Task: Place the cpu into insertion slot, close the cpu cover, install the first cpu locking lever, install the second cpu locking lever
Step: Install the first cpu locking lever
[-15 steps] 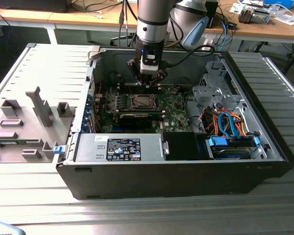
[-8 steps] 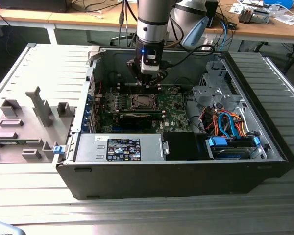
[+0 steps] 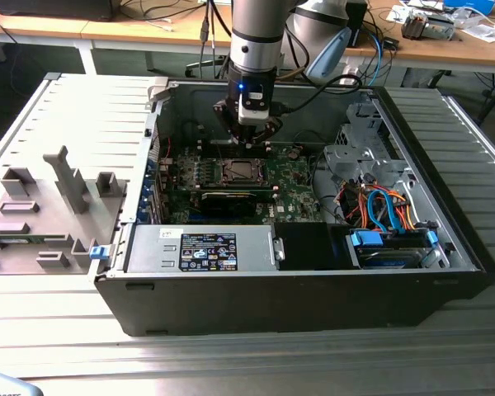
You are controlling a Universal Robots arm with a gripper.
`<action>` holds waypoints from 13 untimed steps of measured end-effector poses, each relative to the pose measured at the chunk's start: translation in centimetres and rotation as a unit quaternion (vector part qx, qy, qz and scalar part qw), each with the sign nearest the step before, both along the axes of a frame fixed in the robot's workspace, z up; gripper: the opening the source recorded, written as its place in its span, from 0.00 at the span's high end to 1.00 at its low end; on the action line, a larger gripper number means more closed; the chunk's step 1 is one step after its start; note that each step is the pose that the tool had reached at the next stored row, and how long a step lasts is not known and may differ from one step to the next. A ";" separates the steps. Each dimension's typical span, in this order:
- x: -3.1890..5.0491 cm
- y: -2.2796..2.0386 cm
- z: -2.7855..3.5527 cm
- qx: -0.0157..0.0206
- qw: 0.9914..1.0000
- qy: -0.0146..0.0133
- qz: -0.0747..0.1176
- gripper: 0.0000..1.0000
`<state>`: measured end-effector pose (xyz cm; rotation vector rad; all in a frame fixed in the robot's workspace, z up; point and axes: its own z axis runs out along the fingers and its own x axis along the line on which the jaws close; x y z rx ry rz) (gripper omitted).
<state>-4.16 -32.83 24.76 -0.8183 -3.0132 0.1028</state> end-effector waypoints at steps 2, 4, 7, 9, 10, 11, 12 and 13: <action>0.00 0.00 0.00 0.000 1.000 0.000 0.000 0.89; 0.00 0.00 0.00 0.000 1.000 0.000 0.000 0.89; 0.00 0.00 0.00 0.003 1.000 0.000 0.000 0.89; 0.00 0.00 0.00 0.013 1.000 0.000 0.003 0.89; 0.00 0.01 -0.01 0.013 1.000 0.000 0.010 0.89; 0.00 0.01 -0.01 0.013 1.000 0.000 0.015 0.89; 0.01 0.00 0.00 0.013 1.000 0.000 0.018 0.89; 0.00 0.00 0.00 0.013 1.000 0.000 0.018 0.89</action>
